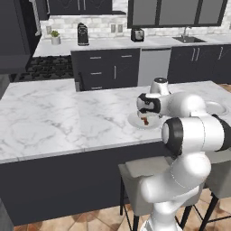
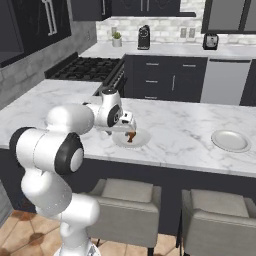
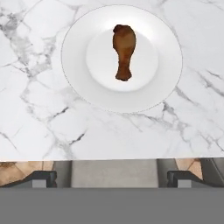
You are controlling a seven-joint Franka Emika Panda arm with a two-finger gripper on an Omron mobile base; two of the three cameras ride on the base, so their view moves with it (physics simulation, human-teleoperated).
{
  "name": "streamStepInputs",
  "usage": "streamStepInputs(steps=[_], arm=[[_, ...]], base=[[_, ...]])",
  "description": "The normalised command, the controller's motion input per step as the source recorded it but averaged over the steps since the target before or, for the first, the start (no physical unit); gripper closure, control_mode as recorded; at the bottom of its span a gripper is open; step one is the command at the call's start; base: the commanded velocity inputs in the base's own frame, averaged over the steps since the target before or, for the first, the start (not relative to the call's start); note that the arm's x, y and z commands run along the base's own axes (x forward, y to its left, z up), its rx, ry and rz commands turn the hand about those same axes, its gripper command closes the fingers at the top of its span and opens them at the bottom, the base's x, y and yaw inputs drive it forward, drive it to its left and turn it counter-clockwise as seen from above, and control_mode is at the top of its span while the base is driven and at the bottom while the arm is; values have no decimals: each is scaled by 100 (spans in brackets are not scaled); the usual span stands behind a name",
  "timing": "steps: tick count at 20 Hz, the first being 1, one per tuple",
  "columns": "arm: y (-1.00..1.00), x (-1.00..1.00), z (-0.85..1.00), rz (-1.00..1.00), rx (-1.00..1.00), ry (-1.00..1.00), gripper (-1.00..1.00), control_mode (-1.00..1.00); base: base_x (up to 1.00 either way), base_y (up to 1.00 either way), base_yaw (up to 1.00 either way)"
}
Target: Transport the chicken drumstick and avocado to the fridge. Place the chicken drumstick on the rack containing meat and place the avocado on the rack containing the vegetable, ensuring meats and vegetables are on different racks.
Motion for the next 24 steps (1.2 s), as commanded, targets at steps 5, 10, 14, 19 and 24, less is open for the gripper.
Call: streamStepInputs(steps=[5, 10, 14, 19, 24], arm=[[-22, 50, -42, 0, 0, 5, -100, -100], [-11, 64, -33, 0, 0, 3, -100, -100], [0, 61, -19, -2, 0, 1, -100, -100], [0, 46, -21, -3, 0, 5, -100, -100], [-4, 25, -30, -3, 0, 7, -100, -100]], base=[[0, 0, 0], [0, 0, 0], [0, 0, 0], [0, 0, 0], [0, 0, 0]])
